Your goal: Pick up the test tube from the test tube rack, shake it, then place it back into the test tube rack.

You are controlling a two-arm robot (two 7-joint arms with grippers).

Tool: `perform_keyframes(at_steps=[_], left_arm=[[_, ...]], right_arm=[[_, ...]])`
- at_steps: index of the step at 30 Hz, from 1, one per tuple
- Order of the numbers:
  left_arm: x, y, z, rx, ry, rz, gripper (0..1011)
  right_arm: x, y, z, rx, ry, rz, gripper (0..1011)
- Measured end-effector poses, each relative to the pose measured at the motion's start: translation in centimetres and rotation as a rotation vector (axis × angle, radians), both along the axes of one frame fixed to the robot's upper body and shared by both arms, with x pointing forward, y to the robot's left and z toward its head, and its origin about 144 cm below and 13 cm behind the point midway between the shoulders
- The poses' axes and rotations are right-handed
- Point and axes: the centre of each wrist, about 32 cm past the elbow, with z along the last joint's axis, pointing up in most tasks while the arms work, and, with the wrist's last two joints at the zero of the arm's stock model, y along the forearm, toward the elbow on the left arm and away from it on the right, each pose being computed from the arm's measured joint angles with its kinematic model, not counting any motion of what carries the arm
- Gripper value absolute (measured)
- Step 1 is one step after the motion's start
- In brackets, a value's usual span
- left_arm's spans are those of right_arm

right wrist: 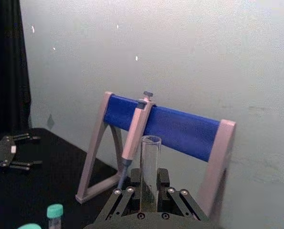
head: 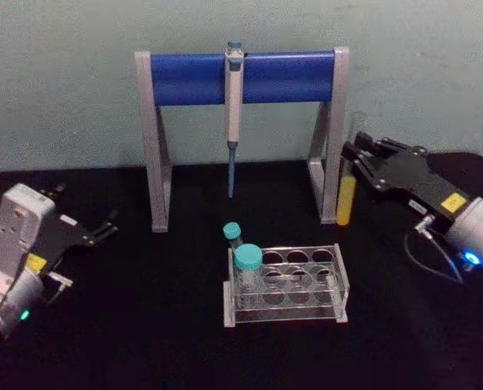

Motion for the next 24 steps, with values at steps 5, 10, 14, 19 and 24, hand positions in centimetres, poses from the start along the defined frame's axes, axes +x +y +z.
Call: perform_keyframes(at_steps=[5, 10, 14, 19, 24], left_arm=[[0.0, 0.0, 0.0, 0.000, 0.000, 0.000, 1001], [0.0, 0.0, 0.0, 0.000, 0.000, 0.000, 1001], [0.0, 0.0, 0.0, 0.000, 0.000, 0.000, 1001], [0.0, 0.0, 0.0, 0.000, 0.000, 0.000, 1001], [0.0, 0.0, 0.0, 0.000, 0.000, 0.000, 1001]], right_arm=[[1.0, 1.0, 0.0, 0.027, 0.005, 0.035, 227], [1.5, 1.8, 0.1, 0.073, 0.015, 0.090, 227], [1.5, 2.2, 0.1, 0.104, 0.027, 0.136, 227], [1.2, 2.3, 0.2, 0.132, 0.039, 0.199, 227], [0.3, 1.8, 0.4, 0.132, 0.054, 0.273, 227]])
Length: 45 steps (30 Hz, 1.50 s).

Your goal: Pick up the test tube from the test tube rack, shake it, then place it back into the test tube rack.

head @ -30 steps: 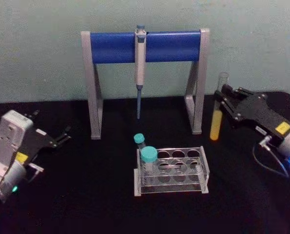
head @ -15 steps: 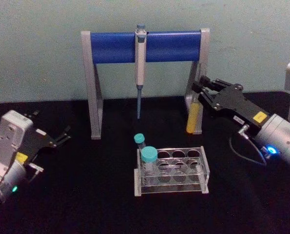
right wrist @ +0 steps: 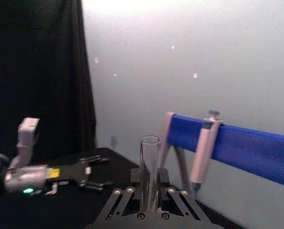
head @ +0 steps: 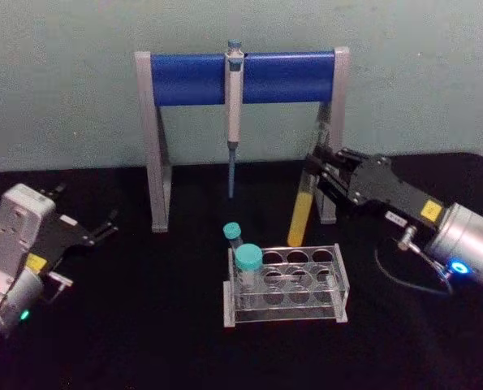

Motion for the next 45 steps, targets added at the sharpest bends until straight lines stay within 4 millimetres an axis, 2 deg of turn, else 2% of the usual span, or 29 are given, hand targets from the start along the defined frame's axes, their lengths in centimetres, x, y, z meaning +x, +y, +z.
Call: perform_keyframes(at_steps=[9, 12, 17, 29, 35, 45], left_arm=[[0.0, 0.0, 0.0, 0.000, 0.000, 0.000, 1001], [0.0, 0.0, 0.0, 0.000, 0.000, 0.000, 1001], [0.0, 0.0, 0.0, 0.000, 0.000, 0.000, 1001], [0.0, 0.0, 0.0, 0.000, 0.000, 0.000, 1001], [0.0, 0.0, 0.0, 0.000, 0.000, 0.000, 1001], [0.0, 0.0, 0.0, 0.000, 0.000, 0.000, 1001]], right_arm=[[-2.1, -1.8, 0.2, -0.048, 0.021, 0.028, 227], [-2.9, -2.8, 0.5, -0.077, 0.023, -0.010, 227], [-3.1, -3.5, 0.7, -0.099, 0.008, -0.068, 227], [-0.9, -3.1, 0.9, -0.120, -0.007, -0.143, 227], [1.0, -1.7, 0.7, -0.118, -0.020, -0.133, 227], [2.0, 0.3, 0.8, -0.104, -0.030, -0.048, 227]])
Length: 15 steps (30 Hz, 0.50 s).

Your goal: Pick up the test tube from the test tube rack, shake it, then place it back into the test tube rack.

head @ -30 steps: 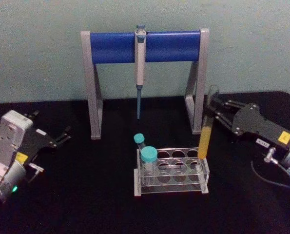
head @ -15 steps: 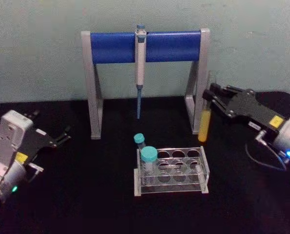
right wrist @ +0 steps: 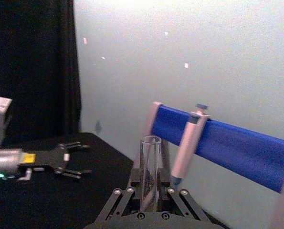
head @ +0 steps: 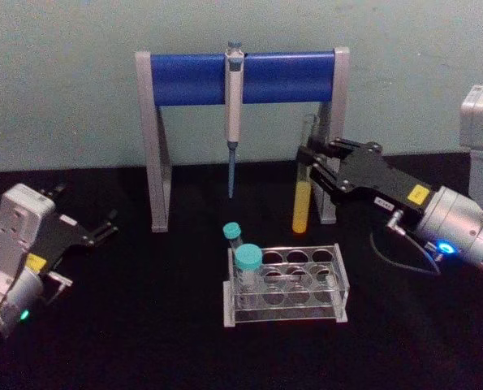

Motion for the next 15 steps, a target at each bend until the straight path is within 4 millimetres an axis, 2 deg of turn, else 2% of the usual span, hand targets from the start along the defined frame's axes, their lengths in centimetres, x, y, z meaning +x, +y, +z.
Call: perform_keyframes(at_steps=[7, 15], left_arm=[[0.0, 0.0, 0.0, 0.000, 0.000, 0.000, 1001], [0.0, 0.0, 0.0, 0.000, 0.000, 0.000, 1001]], right_arm=[[-0.3, 0.5, 0.1, 0.023, 0.008, 0.072, 227], [-1.5, -0.3, 0.2, 0.031, 0.017, 0.114, 227]])
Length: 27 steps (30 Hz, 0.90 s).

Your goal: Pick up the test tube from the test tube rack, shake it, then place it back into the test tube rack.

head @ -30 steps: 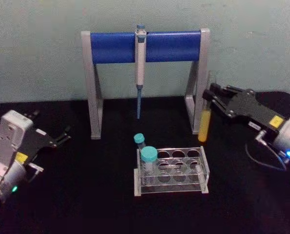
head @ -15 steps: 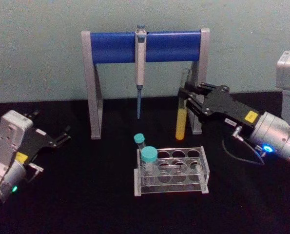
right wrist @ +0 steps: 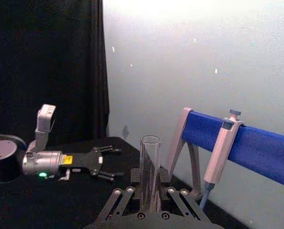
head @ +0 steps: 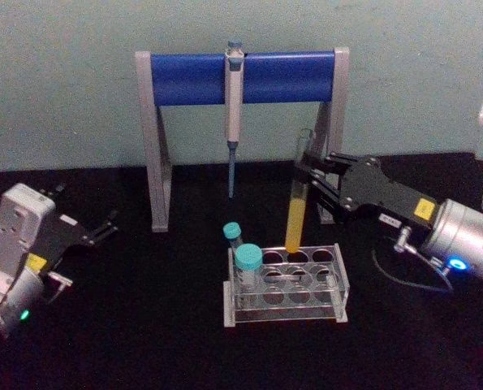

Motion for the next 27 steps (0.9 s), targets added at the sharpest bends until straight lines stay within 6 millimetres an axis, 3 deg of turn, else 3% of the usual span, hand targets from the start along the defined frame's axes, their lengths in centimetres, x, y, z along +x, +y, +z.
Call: perform_keyframes(at_steps=[13, 27], left_arm=[[0.0, 0.0, 0.0, 0.000, 0.000, 0.000, 1001], [0.0, 0.0, 0.0, 0.000, 0.000, 0.000, 1001]], right_arm=[[-1.3, -2.0, 0.2, -0.056, -0.010, -0.067, 227], [0.0, -1.6, 0.5, -0.084, -0.050, -0.198, 227]])
